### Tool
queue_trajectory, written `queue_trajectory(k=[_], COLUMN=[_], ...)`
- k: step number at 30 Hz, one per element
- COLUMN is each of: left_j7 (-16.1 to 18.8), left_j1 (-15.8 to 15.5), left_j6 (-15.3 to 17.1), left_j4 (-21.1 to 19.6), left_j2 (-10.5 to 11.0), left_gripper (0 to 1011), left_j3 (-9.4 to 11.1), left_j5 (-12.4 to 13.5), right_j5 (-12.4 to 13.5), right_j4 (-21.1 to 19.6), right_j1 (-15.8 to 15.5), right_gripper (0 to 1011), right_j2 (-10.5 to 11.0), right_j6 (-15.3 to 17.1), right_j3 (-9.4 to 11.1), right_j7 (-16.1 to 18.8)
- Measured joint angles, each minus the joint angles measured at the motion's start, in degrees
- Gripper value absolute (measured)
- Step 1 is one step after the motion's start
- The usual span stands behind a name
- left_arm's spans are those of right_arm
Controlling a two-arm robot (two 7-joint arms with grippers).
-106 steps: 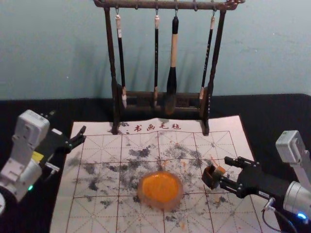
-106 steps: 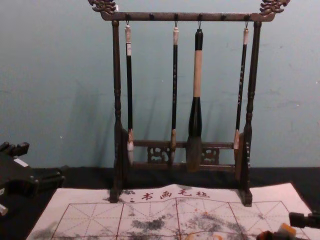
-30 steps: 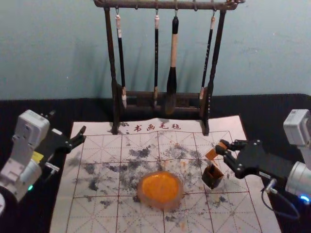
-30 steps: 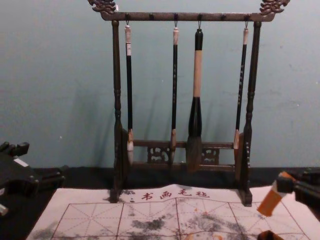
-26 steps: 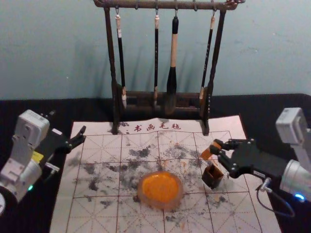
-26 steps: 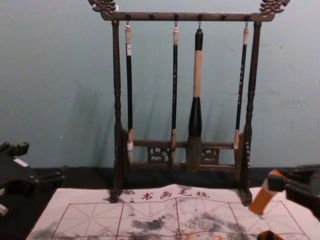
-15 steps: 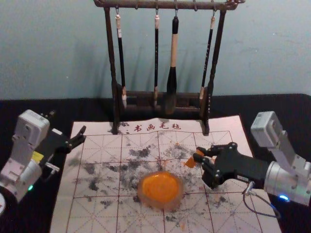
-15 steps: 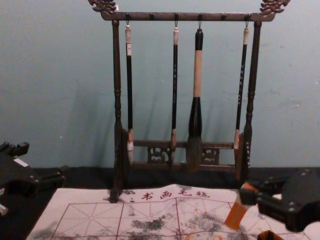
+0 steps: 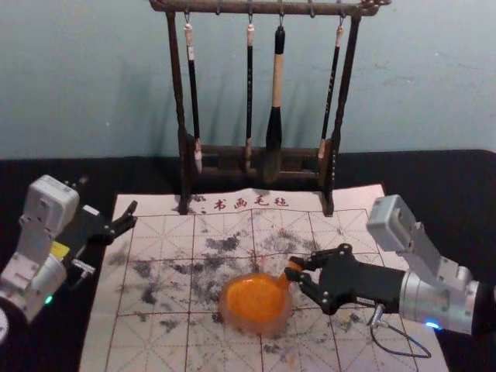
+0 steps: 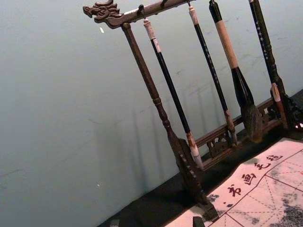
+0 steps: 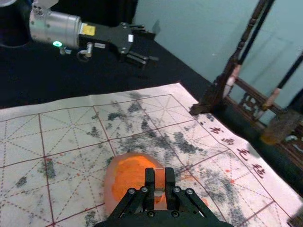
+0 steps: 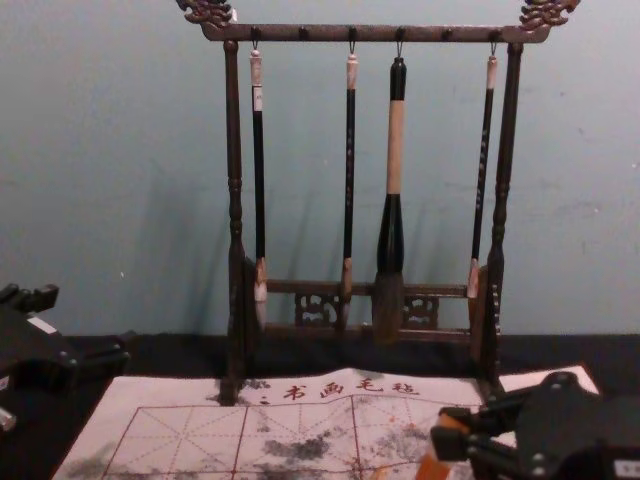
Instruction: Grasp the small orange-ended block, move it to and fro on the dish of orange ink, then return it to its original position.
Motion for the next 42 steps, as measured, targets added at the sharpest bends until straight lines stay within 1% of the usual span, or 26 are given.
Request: queue_trajectory(k=[7,15,21,31,42], left_j7=[0.0,0.0,0.0,0.0,0.0], left_j1=[0.0,0.0,0.0,0.0,0.0], left_j6=[0.0,0.0,0.0,0.0,0.0], left_j4=[0.0,0.0,0.0,0.0,0.0], left_j2=[0.0,0.0,0.0,0.0,0.0], left_gripper=[1001,1001,1001,1001,1001], left_j3=[0.0,0.0,0.0,0.0,0.0], left_j5=[0.0,0.0,0.0,0.0,0.0], right_j5=[-2.0,-2.8,-3.1,-3.9,-4.7], right_j4=[-0.4,-1.0,-0.7,0.4,2.3], right_j1=[1.2,2.1,2.9,4.2,5.6], right_gripper=[95,95,95,95,95], right_j2=[0.2,0.2,-0.3,-1.3,-2.7], right_j6=[0.9,1.9,2.7,3.1,3.3], right_j3=[-2.2,-3.6,-4.8,-6.6,-7.6], right_j7=[0.7,1.4,1.9,2.3,2.2])
